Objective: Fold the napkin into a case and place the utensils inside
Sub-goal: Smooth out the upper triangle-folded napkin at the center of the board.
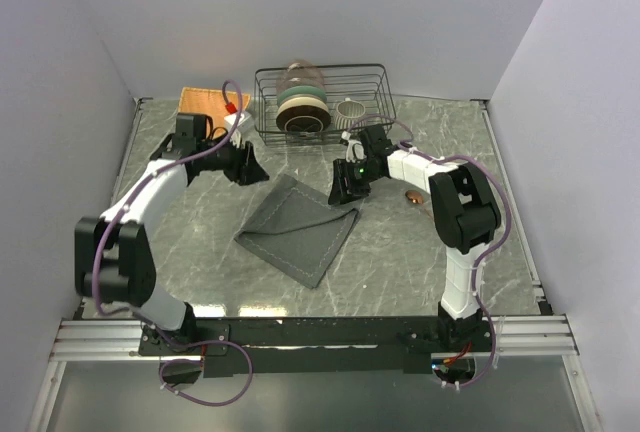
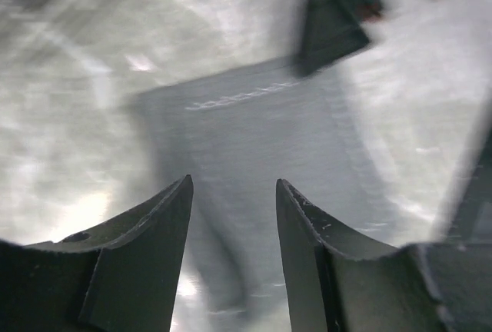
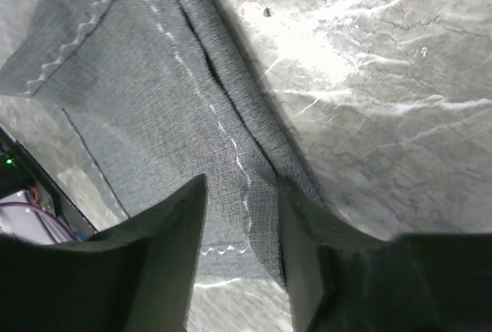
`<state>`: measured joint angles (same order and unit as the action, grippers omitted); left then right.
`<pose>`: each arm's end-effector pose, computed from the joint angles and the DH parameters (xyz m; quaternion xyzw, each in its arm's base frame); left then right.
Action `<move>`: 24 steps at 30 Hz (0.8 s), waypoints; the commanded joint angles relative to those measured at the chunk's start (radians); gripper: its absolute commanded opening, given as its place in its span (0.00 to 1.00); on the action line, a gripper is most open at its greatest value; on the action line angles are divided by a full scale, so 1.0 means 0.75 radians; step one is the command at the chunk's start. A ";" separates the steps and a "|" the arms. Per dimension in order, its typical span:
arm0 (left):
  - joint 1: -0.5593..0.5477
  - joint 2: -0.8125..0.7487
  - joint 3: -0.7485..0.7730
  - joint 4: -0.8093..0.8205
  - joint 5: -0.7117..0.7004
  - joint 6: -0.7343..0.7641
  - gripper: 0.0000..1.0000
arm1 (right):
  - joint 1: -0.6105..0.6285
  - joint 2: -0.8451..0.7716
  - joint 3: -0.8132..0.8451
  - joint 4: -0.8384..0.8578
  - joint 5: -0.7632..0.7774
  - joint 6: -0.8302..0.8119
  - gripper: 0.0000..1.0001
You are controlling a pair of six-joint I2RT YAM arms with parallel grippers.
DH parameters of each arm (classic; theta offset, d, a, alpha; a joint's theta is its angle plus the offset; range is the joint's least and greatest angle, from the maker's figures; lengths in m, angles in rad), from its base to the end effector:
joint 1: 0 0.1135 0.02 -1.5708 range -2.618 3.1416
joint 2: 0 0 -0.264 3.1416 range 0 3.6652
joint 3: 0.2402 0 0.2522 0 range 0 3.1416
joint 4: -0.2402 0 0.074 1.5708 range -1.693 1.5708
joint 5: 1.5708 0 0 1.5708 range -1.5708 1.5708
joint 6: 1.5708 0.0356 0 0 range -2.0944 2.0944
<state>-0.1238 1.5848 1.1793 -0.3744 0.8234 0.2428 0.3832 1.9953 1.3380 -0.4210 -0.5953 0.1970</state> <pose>0.3364 -0.0682 0.2669 0.3057 0.8034 -0.3476 0.3744 0.3712 0.1711 0.1607 -0.1574 0.9165 0.3392 0.1420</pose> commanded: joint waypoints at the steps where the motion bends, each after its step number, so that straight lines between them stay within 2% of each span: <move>1: -0.019 -0.154 -0.149 0.051 0.262 -0.313 0.54 | -0.026 -0.197 0.008 0.021 -0.049 -0.040 0.60; 3: -0.021 -0.197 -0.253 0.084 0.321 -0.458 0.53 | -0.038 -0.241 0.006 -0.007 -0.092 -0.084 0.68; 5: -0.023 -0.227 -0.369 0.155 0.344 -0.556 0.53 | -0.038 -0.300 -0.007 -0.038 -0.141 -0.109 0.70; 6: -0.025 -0.237 -0.408 0.204 0.364 -0.676 0.53 | -0.034 -0.316 -0.017 -0.044 -0.161 -0.121 0.70; 7: -0.031 -0.248 -0.447 0.336 0.367 -0.742 0.53 | -0.034 -0.341 -0.041 -0.048 -0.178 -0.120 0.70; 10: -0.070 -0.242 -0.543 0.554 0.342 -0.937 0.53 | -0.002 -0.345 -0.096 -0.042 -0.263 -0.079 0.63; 12: -0.103 -0.199 -0.558 0.605 0.311 -1.017 0.52 | 0.043 -0.329 -0.127 0.009 -0.294 -0.003 0.59; 14: -0.113 -0.144 -0.562 0.667 0.289 -1.056 0.52 | 0.072 -0.308 -0.162 0.086 -0.303 0.068 0.56; 19: -0.111 -0.045 -0.542 0.610 0.248 -1.015 0.52 | 0.064 -0.171 -0.140 0.183 -0.284 0.159 0.53; 24: -0.107 -0.013 -0.517 0.579 0.321 -1.005 0.52 | 0.041 -0.081 -0.129 0.197 -0.282 0.179 0.49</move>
<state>-0.2054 1.5803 0.7517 0.0399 1.0153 -0.4927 0.4324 1.9087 1.2190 -0.3260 -0.8009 0.3004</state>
